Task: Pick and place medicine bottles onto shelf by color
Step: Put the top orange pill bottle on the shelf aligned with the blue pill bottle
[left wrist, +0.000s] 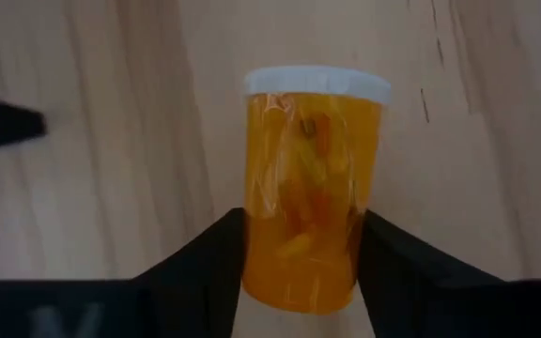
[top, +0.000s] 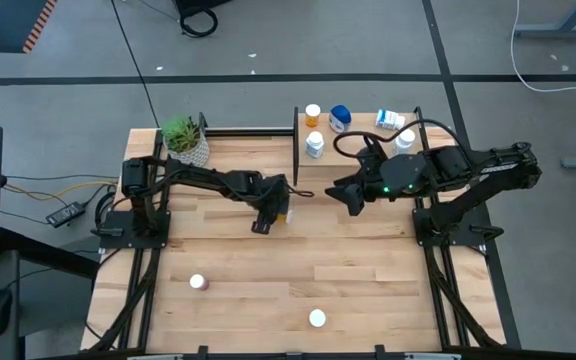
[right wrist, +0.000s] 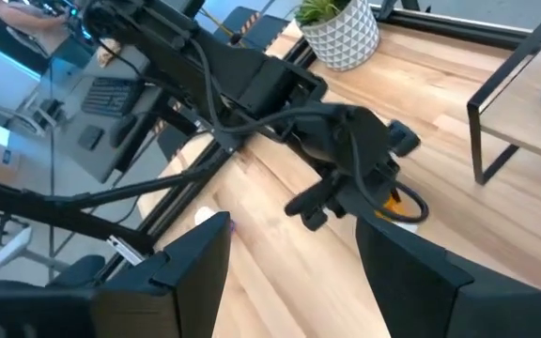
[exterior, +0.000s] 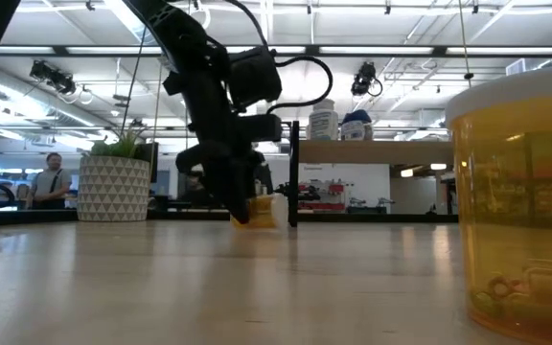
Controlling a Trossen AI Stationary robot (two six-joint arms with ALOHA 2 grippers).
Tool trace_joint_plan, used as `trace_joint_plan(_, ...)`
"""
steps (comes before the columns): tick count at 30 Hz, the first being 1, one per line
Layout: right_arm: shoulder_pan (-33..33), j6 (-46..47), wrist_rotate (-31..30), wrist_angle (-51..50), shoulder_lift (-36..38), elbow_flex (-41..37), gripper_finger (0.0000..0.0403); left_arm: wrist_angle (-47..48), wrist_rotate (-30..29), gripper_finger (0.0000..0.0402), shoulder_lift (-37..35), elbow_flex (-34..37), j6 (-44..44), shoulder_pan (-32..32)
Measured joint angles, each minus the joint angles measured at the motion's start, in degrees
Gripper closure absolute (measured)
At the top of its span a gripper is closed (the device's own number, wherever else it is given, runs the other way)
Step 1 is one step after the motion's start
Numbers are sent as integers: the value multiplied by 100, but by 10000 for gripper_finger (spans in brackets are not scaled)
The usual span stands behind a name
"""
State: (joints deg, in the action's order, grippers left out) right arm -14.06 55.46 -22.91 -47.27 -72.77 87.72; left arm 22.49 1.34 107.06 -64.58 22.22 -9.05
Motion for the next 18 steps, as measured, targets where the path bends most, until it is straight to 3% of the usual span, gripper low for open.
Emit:
trace_joint_plan(8,0,-168,477,-259,0,0,164,-308,414,199,-770,-2,-1038,-112)
trace_joint_plan(18,55,-1202,52,-196,0,0,164,-1569,1297,206,-1637,-9,-2830,-160)
